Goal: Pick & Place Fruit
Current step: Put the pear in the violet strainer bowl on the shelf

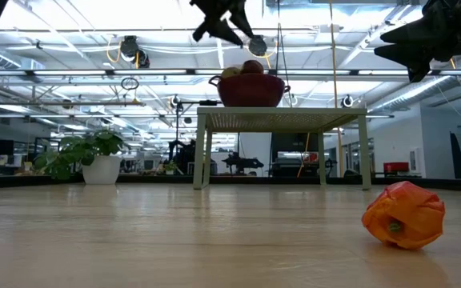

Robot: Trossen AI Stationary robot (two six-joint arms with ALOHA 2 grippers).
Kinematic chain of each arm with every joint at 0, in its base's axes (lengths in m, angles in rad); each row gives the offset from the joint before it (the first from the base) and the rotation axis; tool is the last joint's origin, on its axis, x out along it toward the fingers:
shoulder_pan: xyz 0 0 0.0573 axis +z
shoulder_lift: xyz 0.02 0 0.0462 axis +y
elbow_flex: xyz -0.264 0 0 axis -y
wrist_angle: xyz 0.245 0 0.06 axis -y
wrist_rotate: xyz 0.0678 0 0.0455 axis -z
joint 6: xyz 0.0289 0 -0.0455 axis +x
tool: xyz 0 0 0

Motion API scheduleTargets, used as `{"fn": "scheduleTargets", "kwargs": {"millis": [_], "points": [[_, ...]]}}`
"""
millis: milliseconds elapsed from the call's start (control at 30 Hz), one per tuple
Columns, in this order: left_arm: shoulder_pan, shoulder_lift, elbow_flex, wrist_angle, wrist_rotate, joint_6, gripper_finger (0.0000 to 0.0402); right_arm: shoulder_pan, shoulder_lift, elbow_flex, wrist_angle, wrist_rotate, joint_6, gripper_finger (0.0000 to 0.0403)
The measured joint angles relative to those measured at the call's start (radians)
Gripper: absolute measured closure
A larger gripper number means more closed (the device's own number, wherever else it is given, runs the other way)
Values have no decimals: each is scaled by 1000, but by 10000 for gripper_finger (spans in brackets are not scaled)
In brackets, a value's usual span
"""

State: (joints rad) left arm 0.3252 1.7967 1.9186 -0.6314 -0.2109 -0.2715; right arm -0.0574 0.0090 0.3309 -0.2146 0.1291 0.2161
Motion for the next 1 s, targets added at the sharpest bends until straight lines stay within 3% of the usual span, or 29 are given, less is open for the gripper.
{"fn": "scheduleTargets", "kwargs": {"millis": [233,400,633,833,1000], "points": [[-55,-72,0,7,-18,-119,241,0,0,0,0,0,7,252],[-159,-92,0,16,-106,-162,241,0,0,0,0,0,7,252],[-319,-94,0,70,-130,-182,241,0,0,0,0,0,7,252],[-443,-94,0,77,-245,-221,241,0,0,0,0,0,7,252],[-524,-76,-6,75,-226,-265,241,0,0,0,0,0,7,252]]}}
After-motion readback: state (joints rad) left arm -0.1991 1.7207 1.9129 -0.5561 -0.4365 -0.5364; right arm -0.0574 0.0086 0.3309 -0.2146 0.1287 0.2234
